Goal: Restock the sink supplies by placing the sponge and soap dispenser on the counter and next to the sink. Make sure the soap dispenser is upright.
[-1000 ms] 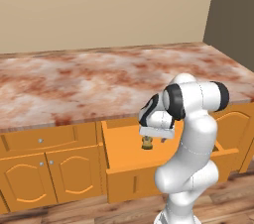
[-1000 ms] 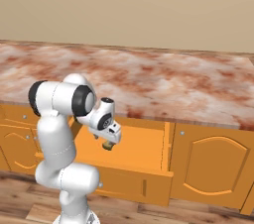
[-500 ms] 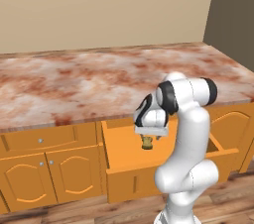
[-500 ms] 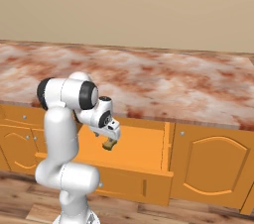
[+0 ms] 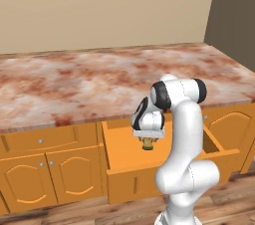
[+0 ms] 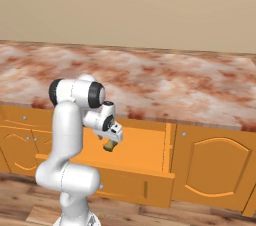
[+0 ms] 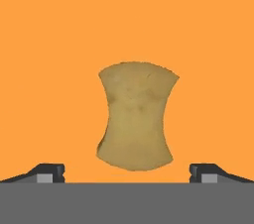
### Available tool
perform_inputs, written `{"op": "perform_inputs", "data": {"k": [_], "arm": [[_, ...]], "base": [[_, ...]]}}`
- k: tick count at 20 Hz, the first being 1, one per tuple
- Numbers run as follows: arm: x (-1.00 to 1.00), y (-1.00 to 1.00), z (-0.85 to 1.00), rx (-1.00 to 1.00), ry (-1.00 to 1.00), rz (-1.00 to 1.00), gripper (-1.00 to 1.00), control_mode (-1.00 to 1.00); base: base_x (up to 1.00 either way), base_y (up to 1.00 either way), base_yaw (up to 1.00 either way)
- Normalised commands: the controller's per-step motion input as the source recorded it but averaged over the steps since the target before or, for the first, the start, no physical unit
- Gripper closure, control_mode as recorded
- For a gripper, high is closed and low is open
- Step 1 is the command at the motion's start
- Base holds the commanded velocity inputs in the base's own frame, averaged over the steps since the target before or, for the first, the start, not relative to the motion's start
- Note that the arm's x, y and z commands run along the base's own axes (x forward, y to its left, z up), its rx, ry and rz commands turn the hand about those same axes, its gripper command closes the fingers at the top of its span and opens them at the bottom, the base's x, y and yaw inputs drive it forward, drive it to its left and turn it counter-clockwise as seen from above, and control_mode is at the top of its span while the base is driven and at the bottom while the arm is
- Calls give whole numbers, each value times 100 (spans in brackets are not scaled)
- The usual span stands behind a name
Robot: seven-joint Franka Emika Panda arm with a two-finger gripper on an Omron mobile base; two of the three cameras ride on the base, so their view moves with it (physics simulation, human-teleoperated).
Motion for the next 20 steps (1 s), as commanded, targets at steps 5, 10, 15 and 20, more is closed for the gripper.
{"op": "perform_inputs", "data": {"k": [5, 10, 15, 20], "arm": [[19, -3, -39, 0, 0, 0, -100, -100], [21, 0, -35, 0, 0, 0, -100, -100], [21, 0, -24, 0, 0, 0, -100, -100], [3, 0, -27, 0, 0, 0, -100, -100]], "base": [[0, 0, 0], [0, 0, 0], [0, 0, 0], [0, 0, 0]]}}
